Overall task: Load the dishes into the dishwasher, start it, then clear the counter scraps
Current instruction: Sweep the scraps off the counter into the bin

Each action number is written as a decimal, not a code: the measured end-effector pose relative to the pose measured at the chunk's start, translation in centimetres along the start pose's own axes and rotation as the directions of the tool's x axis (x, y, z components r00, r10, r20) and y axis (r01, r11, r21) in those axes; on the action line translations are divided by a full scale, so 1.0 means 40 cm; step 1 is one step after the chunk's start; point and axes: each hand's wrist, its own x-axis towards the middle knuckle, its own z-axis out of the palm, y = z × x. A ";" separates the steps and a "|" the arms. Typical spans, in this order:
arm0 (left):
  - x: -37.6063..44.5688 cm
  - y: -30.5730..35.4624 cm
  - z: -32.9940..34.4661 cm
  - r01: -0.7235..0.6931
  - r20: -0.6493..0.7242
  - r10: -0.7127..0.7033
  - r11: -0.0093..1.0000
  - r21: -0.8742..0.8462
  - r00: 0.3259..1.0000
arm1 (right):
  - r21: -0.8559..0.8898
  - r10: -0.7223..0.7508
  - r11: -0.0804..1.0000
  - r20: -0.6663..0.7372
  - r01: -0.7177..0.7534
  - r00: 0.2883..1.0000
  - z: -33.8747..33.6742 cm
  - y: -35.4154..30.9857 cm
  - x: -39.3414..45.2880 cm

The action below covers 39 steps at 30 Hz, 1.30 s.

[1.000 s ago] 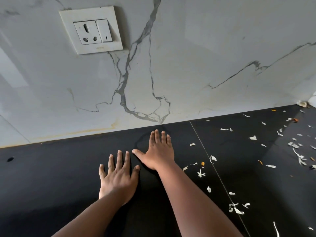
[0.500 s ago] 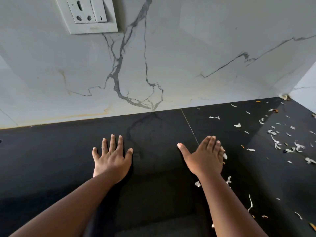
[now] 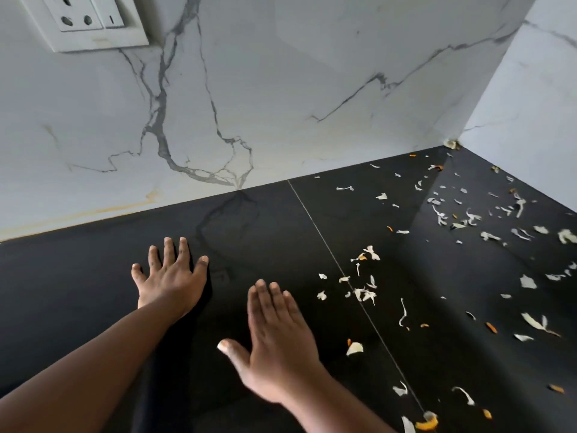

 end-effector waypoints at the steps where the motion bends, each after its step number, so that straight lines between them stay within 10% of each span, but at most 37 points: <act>1: 0.002 -0.001 0.001 0.005 -0.001 -0.005 1.000 0.003 1.000 | -0.013 0.036 0.999 -0.025 -0.036 0.999 -0.002 0.027 -0.006; 8: 0.003 0.000 0.009 0.000 -0.019 0.000 1.000 -0.009 1.000 | -0.086 0.327 0.938 -0.090 -0.335 0.941 -0.055 0.193 -0.107; 21: -0.024 -0.005 -0.019 -0.054 0.043 0.056 0.998 -0.041 0.998 | -0.172 0.124 0.972 -0.200 -0.160 0.972 0.082 -0.025 -0.351; 28: -0.061 -0.027 -0.010 -0.457 0.052 0.456 0.890 0.004 0.888 | -0.123 0.373 0.892 -0.345 -0.435 0.861 0.028 -0.045 -0.502; 31: -0.115 -0.038 -0.012 -0.523 0.056 0.522 0.852 0.005 0.851 | -0.045 0.429 0.855 -0.500 -0.517 0.752 0.048 -0.105 -0.581; 36: -0.335 0.022 0.003 -0.538 0.081 0.538 0.842 -0.023 0.839 | 0.240 0.909 0.376 -0.284 -0.895 0.305 0.051 -0.067 -0.609; 39: -0.375 0.041 0.013 -0.574 0.097 0.574 0.818 -0.036 0.813 | 0.288 0.961 0.259 -0.172 -0.922 0.216 0.018 -0.008 -0.579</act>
